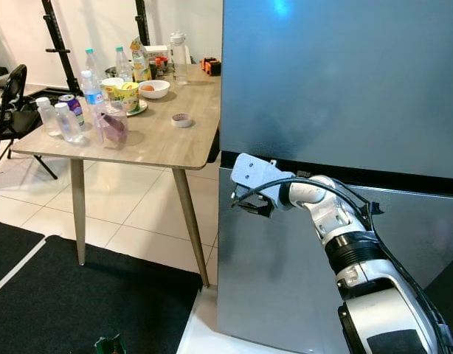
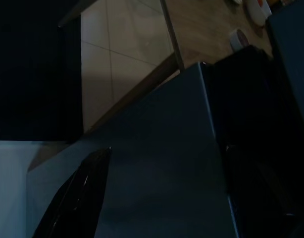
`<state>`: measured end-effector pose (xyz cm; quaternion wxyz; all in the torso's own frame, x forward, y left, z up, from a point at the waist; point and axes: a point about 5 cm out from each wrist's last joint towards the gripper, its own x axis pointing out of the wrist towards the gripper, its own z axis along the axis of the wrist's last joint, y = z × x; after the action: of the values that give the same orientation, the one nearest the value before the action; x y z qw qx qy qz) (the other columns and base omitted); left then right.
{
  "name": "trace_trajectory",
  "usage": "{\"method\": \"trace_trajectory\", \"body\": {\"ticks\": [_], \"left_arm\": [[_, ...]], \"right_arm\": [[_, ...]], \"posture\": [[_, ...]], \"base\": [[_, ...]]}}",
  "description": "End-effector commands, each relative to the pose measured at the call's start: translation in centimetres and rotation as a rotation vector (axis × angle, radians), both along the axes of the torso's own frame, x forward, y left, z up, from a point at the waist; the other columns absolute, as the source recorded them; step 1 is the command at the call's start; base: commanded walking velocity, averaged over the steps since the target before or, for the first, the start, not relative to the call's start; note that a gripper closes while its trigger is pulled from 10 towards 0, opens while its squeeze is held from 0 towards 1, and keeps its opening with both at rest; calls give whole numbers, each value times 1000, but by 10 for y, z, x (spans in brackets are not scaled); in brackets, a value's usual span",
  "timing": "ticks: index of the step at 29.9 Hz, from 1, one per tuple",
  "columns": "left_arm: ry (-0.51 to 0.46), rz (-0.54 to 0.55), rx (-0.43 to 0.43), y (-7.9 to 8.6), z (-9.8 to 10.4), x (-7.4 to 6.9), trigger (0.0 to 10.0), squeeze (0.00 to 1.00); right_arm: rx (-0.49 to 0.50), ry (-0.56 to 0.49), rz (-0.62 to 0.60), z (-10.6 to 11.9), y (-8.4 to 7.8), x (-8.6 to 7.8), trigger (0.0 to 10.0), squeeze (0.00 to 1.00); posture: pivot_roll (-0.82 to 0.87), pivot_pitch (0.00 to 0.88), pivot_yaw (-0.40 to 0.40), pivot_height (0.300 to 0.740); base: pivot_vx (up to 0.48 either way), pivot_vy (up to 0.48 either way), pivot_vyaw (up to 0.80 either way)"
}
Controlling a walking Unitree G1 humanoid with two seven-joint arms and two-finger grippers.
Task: Restocking fridge
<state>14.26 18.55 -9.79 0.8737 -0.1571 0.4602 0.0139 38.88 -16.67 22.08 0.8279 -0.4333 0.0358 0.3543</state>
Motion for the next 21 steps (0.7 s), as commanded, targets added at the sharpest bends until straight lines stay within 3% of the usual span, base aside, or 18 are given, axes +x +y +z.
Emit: {"method": "trace_trajectory", "body": {"ticks": [1, 6, 12, 21], "left_arm": [[18, -7, -17, -5, -3, -6, 10000, 0], [17, -6, -19, -6, -3, -6, 10000, 0], [17, -4, -26, -9, -3, -6, 10000, 0], [23, 1, -21, -6, -4, -9, 10000, 0]], "right_arm": [[-18, 9, -17, -1, 0, 2, 10000, 0], [-7, 21, -79, -9, -2, 5, 10000, 0], [-68, 43, -123, -24, -6, 5, 10000, 0], [-74, 58, -22, -20, -1, 2, 10000, 0]], "posture": [[-84, 27, -26, 740], [-84, 29, -30, 740], [-83, 32, -32, 740], [-82, 34, -33, 740]], "base": [[0, 0, 0], [0, 0, 0], [0, 0, 0], [0, 0, 0]]}}
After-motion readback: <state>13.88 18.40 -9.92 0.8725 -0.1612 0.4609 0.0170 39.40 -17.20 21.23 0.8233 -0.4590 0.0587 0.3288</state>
